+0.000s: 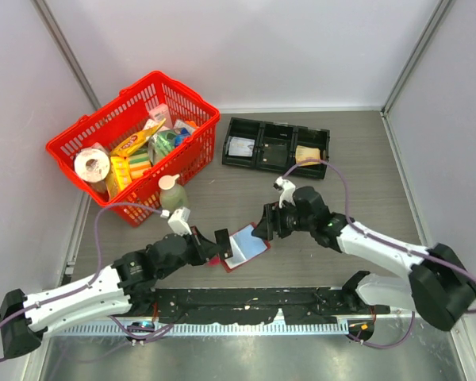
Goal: Take the credit cards out of the card holder
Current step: Remove the credit card from the card holder, then place the credit card in the storage box.
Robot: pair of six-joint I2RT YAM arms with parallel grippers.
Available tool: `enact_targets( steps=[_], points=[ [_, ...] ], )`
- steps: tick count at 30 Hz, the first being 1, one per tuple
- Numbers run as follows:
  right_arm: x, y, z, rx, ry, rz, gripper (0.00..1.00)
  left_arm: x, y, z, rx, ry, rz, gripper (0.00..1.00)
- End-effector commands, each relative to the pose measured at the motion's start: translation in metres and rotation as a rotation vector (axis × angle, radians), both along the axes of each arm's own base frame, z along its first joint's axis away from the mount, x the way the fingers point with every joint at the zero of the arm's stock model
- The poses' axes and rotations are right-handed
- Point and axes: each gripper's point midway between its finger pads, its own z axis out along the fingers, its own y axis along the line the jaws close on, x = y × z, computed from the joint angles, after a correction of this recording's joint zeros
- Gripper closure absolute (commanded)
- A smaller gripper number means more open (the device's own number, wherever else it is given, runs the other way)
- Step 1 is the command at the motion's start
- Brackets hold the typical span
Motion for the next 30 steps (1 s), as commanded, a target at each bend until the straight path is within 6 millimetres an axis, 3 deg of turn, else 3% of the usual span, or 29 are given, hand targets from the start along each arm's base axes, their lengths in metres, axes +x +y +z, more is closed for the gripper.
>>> enact_targets(
  steps=[1,7,12,21,23,26,30],
  points=[
    [0.003,-0.003,0.066,0.03,-0.198,0.08,0.26,-0.005,-0.005,0.038,0.15,-0.213,-0.22,1.0],
    [-0.028,-0.005,0.133,0.13,-0.397,0.265,0.2,-0.02,-0.028,0.08,0.222,-0.412,-0.525,1.0],
    [-0.057,-0.003,0.17,0.218,-0.509,0.438,0.19,-0.033,-0.046,0.11,0.264,-0.541,-0.745,1.0],
    [-0.078,0.005,0.172,0.26,-0.544,0.647,0.25,-0.043,-0.066,0.138,0.276,-0.662,-0.952,1.0],
    [-0.078,0.006,0.173,0.266,-0.551,0.663,0.3,-0.046,-0.07,0.139,0.263,-0.666,-0.984,1.0],
    [-0.08,0.008,0.171,0.274,-0.538,0.69,0.45,-0.047,-0.073,0.138,0.268,-0.666,-1.006,1.0],
    [-0.074,0.009,0.16,0.239,-0.512,0.675,0.92,-0.045,-0.077,0.14,0.268,-0.666,-1.012,1.0]
  ],
)
